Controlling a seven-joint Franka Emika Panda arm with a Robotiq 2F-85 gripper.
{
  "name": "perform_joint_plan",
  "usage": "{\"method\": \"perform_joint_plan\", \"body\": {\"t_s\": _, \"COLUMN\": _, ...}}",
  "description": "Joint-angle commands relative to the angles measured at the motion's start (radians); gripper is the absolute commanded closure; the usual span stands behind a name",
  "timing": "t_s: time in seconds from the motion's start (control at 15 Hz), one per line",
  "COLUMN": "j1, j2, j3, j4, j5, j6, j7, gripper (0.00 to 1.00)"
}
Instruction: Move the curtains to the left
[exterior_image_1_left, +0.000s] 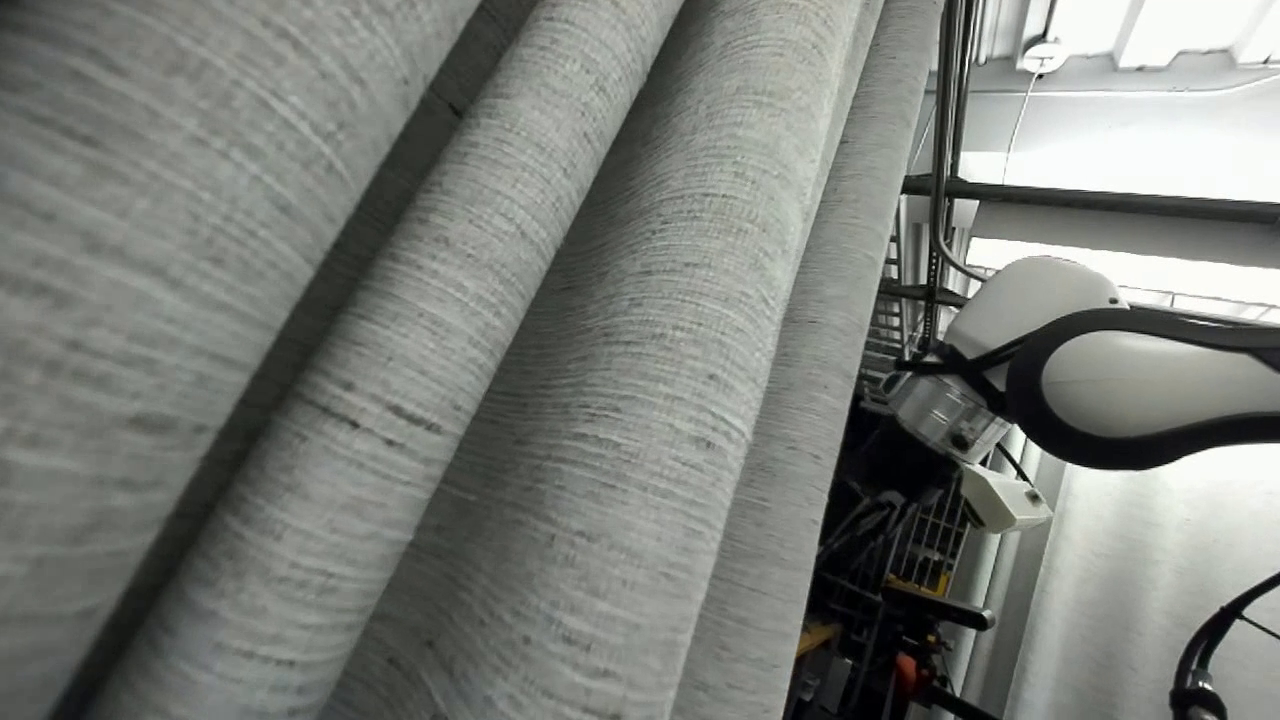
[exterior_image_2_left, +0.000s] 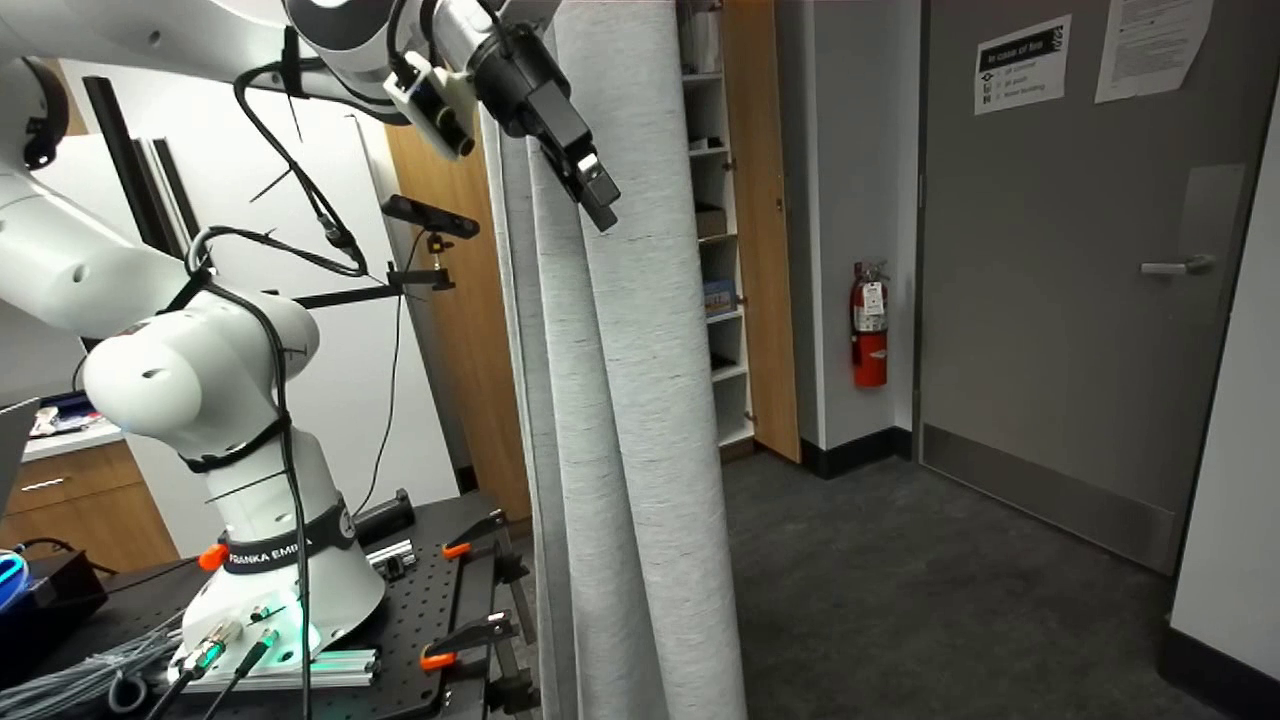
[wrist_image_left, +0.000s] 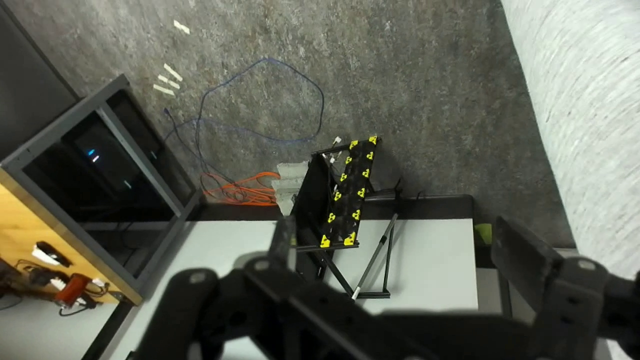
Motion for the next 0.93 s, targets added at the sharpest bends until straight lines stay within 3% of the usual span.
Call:
{"method": "perform_joint_plan", "body": {"t_s": 0.0, "j1": -0.003, "j2": -0.072, "j3": -0.046, "j4": -0.028, "j5": 0.059, "j6": -0.043, "j7": -0.025, "gripper": 0.0}}
{"method": "perform_joint_plan", "body": {"t_s": 0.27, "j1": -0.018, "j2": -0.083, "j3": -0.075, "j4": -0.022, "j5": 0.085, "j6": -0.072, "j7": -0.022, "gripper": 0.0}}
{"method": "perform_joint_plan", "body": {"t_s": 0.33, "j1": -0.021, "j2": -0.037, "j3": -0.054, "j4": -0.009, "j5": 0.065, "j6": -0.039, "j7": -0.01, "gripper": 0.0}}
{"method": "perform_joint_plan", "body": {"t_s": 0.87, "j1": -0.025, "j2": -0.043, "j3": -0.063, "j4": -0.009, "j5": 0.071, "j6": -0.041, "j7": -0.01, "gripper": 0.0}}
